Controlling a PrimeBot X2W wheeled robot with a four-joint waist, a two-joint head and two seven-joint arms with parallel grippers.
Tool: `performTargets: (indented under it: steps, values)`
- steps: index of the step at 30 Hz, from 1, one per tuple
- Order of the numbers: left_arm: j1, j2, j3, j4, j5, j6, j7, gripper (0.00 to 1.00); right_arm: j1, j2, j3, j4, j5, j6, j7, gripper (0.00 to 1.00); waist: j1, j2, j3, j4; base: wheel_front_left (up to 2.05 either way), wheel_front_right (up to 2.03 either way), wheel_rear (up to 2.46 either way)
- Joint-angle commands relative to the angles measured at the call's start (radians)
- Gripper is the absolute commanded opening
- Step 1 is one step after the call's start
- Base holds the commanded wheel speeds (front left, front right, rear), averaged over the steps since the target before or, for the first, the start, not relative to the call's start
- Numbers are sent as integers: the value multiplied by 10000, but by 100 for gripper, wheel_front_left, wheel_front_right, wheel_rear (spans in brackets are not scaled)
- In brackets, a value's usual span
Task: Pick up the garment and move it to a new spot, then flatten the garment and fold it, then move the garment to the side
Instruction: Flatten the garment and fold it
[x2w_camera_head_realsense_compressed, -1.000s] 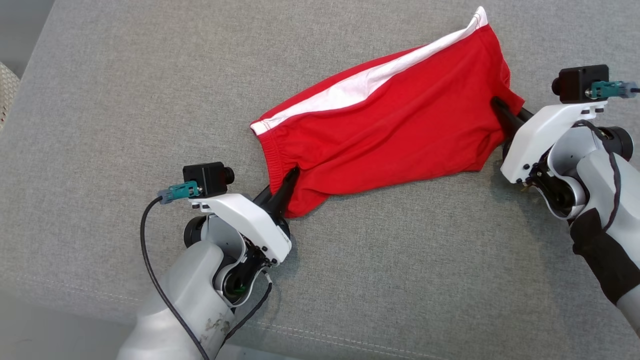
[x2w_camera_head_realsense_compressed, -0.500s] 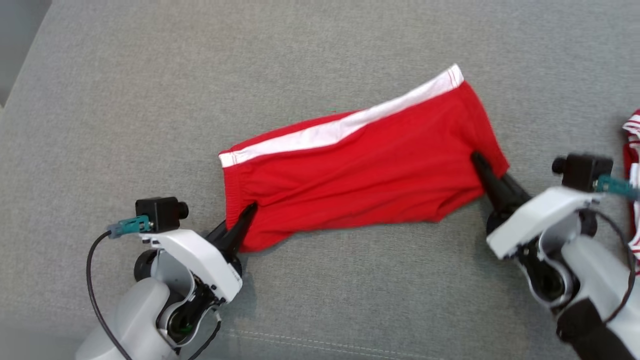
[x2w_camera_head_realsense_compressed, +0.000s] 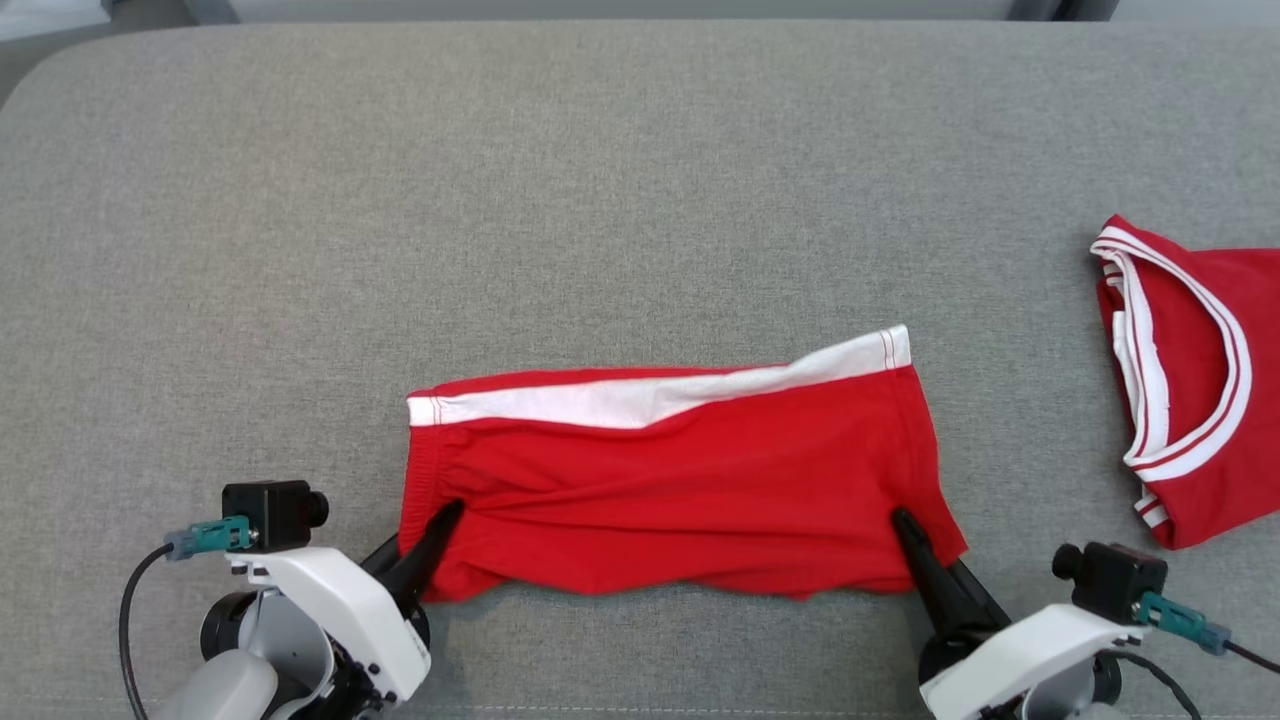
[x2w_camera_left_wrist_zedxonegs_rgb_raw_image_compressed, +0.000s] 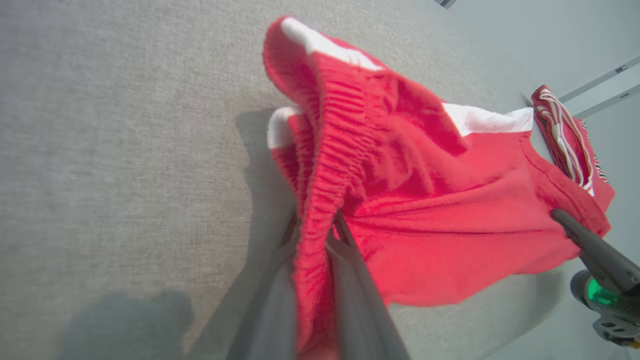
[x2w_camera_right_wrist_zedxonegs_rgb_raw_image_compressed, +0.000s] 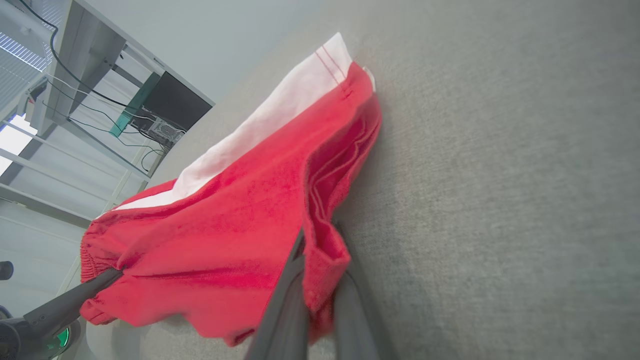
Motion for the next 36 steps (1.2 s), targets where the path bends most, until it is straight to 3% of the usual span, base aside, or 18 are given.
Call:
performTargets:
  steps: [1, 6, 10, 11, 12, 13, 18, 22, 24, 28, 32, 36]
  values:
    - [-55, 484, 447, -384, -88, 133, 45, 0, 257, 29, -51, -414, -183, 0, 32, 0, 0, -1, -127, -63, 0, 0, 0]
    - [259, 831, 479, -1101, -146, 422, 314, 0, 960, 300, -592, -1171, -811, 0, 771, 0, 0, -1, -250, -146, 0, 0, 0]
    - [375, 746, 398, -1169, -258, 470, 434, 0, 1113, 516, -797, -1293, -1275, 0, 1330, 0, 0, -1, -268, -213, 0, 0, 0]
    - [373, 697, 395, -1129, -273, 488, 419, 5, 1134, 579, -888, -1283, -1314, 0, 1406, 41, 0, -1, -263, -206, 0, 0, 0]
    - [370, 619, 404, -1061, -332, 496, 413, 82, 1151, 647, -982, -1276, -1318, 0, 1467, 100, 0, -1, -250, -191, 0, 0, 0]
    - [355, 577, 359, -980, -337, 491, 452, 100, 1155, 686, -1056, -1266, -1365, 0, 1506, 100, 0, -1, -243, -170, 0, 0, 0]
    - [261, 472, 438, -791, -23, 691, -36, 100, 1229, 760, -1452, -1346, -1645, 0, 1427, 100, 0, -1, -252, -77, 0, 0, 0]
    - [297, 497, 928, -1026, 812, 1462, -1524, 100, 1424, 578, -2137, -1928, -2279, 0, 827, 100, 0, -1, -403, -6, 0, 0, 0]
    - [398, 556, 969, -1467, 1532, 2094, -2232, 100, 1552, 487, -2815, -2435, -3038, 0, 269, 100, 0, -1, -582, 5, 0, 0, 0]
    - [491, 746, 988, -2047, 2400, 2867, -2804, 100, 1546, 298, -3326, -2964, -4173, 0, -161, 100, 0, -1, -808, -23, 0, 0, 0]
    - [636, 850, 915, -2482, 3195, 3314, -3179, 100, 1563, 256, -3725, -3317, -5695, 0, -541, 100, 0, -1, -1066, -33, 0, 0, 0]
    - [935, 889, 862, -2576, 3572, 3469, -3326, 100, 1820, 301, -3794, -3284, -6587, 0, -773, 100, 0, -1, -1316, -38, 0, 0, 0]
